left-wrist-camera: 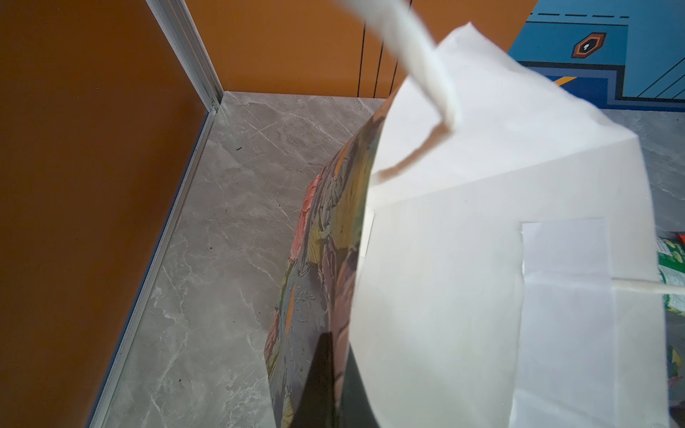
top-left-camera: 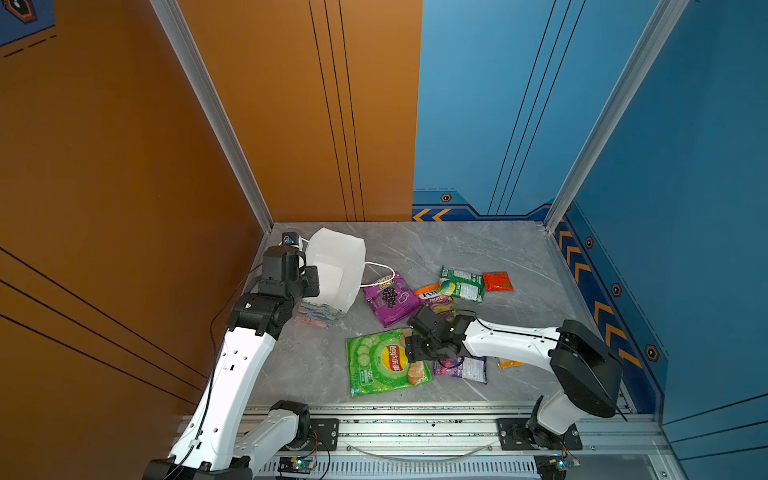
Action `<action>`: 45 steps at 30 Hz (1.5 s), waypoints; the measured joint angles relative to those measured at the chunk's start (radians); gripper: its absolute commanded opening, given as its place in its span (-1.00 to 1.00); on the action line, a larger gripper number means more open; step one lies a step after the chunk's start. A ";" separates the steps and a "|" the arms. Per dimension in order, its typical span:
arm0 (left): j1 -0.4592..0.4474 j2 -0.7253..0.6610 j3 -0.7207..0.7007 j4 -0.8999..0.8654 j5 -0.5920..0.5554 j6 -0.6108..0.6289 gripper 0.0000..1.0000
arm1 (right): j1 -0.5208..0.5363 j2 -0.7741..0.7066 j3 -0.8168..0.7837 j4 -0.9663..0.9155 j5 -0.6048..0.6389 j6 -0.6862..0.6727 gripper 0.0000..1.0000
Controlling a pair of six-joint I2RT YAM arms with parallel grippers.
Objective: Place the snacks into the paper bag
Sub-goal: Pick up the snack from the bottom-center of the table.
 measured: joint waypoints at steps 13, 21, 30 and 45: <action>-0.001 0.016 0.000 0.018 0.023 0.000 -1.00 | -0.020 0.067 0.043 0.030 -0.083 0.014 -0.77; -0.001 0.029 -0.001 0.019 0.011 -0.002 -1.00 | -0.069 0.007 0.092 -0.010 -0.126 0.010 -1.00; 0.003 0.030 -0.002 0.019 -0.027 -0.025 -1.00 | -0.078 -0.147 0.156 -0.059 -0.167 -0.041 -1.00; 0.034 0.022 -0.002 0.018 -0.127 -0.065 -1.00 | -0.188 -0.477 0.156 -0.069 -0.180 -0.101 -1.00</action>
